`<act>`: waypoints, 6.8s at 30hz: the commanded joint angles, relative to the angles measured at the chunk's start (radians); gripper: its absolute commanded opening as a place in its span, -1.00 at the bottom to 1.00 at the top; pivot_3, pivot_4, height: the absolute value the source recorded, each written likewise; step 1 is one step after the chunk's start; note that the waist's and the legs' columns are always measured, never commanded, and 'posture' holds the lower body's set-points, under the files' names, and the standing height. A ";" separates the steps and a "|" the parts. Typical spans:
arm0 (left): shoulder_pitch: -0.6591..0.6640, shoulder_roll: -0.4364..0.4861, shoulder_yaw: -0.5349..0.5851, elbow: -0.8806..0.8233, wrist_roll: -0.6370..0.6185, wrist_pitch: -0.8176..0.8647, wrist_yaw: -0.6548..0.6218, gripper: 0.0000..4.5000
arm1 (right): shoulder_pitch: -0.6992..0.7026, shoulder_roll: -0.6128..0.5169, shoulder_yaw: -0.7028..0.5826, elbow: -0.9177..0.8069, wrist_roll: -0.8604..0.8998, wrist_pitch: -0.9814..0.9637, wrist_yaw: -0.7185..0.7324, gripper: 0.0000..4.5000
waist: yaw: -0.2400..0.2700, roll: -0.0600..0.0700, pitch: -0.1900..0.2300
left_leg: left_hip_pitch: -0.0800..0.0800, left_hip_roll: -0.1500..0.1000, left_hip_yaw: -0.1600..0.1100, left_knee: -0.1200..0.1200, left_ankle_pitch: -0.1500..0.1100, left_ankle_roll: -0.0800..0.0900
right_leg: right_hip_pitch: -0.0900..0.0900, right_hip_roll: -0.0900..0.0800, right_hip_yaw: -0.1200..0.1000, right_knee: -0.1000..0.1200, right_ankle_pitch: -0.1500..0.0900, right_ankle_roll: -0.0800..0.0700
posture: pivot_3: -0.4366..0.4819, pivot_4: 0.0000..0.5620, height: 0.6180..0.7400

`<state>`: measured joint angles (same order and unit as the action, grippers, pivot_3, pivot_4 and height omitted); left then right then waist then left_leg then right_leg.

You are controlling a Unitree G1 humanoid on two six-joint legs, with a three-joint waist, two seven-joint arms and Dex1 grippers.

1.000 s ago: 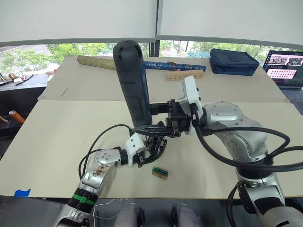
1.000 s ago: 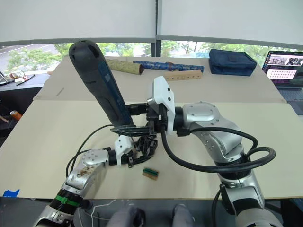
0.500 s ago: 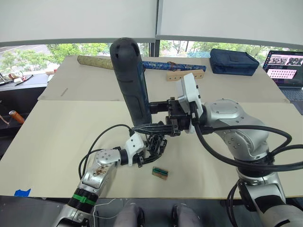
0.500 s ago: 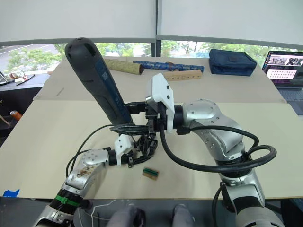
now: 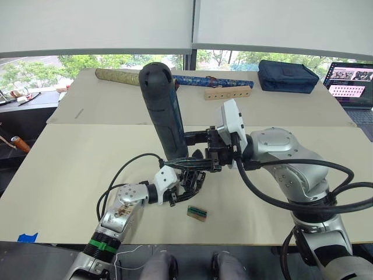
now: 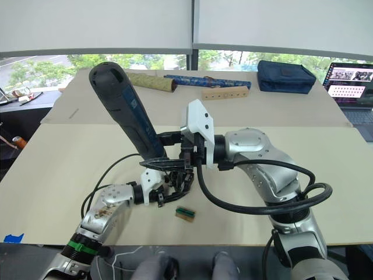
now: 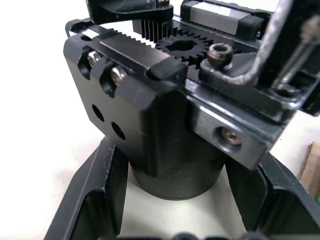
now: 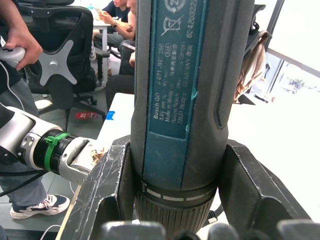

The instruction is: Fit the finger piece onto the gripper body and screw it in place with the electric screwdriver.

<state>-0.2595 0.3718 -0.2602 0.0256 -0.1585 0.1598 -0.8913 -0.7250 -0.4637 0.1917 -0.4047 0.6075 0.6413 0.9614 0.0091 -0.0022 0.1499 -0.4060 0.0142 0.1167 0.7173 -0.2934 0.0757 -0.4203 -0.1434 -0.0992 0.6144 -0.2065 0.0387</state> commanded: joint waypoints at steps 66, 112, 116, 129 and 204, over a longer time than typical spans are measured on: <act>0.030 0.007 -0.048 0.043 0.015 0.050 -0.028 0.02 | -0.033 -0.009 -0.011 -0.041 0.020 0.002 0.016 -0.14 | 0.001 0.000 0.000 | 0.000 0.000 0.000 0.000 0.000 0.000 | 0.000 0.000 0.000 0.000 0.000 0.000 | -0.05 -0.47 1.00; 0.032 0.018 -0.042 0.017 0.009 0.067 -0.029 0.02 | 0.183 0.013 0.101 0.005 -0.117 -0.149 -0.037 -0.14 | -0.004 -0.001 -0.009 | 0.007 0.000 0.001 -0.003 0.000 -0.001 | 0.005 0.000 0.000 0.000 0.000 0.000 | -0.05 -0.47 1.00; 0.030 0.016 -0.042 0.019 0.010 0.066 -0.030 0.02 | 0.182 0.013 0.103 0.021 -0.120 -0.148 -0.041 -0.14 | -0.007 -0.001 -0.010 | 0.010 0.001 0.000 -0.004 0.000 -0.001 | 0.008 0.000 0.000 -0.002 -0.001 0.000 | -0.05 -0.47 1.00; 0.031 0.013 -0.039 0.018 0.012 0.068 -0.025 0.02 | 0.148 0.013 0.068 0.072 -0.097 -0.150 -0.016 -0.14 | -0.008 0.000 -0.010 | 0.018 0.001 -0.001 -0.006 -0.002 -0.001 | 0.015 -0.002 0.000 -0.003 -0.002 0.000 | -0.05 -0.47 1.00; 0.359 0.481 0.580 -0.192 -0.466 0.069 -0.364 1.00 | -0.181 -0.633 0.289 1.087 -0.579 0.029 0.416 0.49 | -0.025 0.010 0.005 | -0.007 0.003 0.018 -0.005 0.000 -0.003 | -0.016 -0.004 -0.001 -0.002 0.000 0.001 | -0.05 -0.47 1.00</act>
<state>0.0911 0.8280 0.2856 -0.1260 -0.5912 0.1915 -1.2595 -0.8808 -1.0928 0.5345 0.6532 0.0410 0.6777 1.3842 -0.0156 0.0074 0.1546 -0.4128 0.0170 0.1350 0.7127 -0.2934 0.0728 -0.4357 -0.1469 -0.1004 0.6128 -0.2065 0.0396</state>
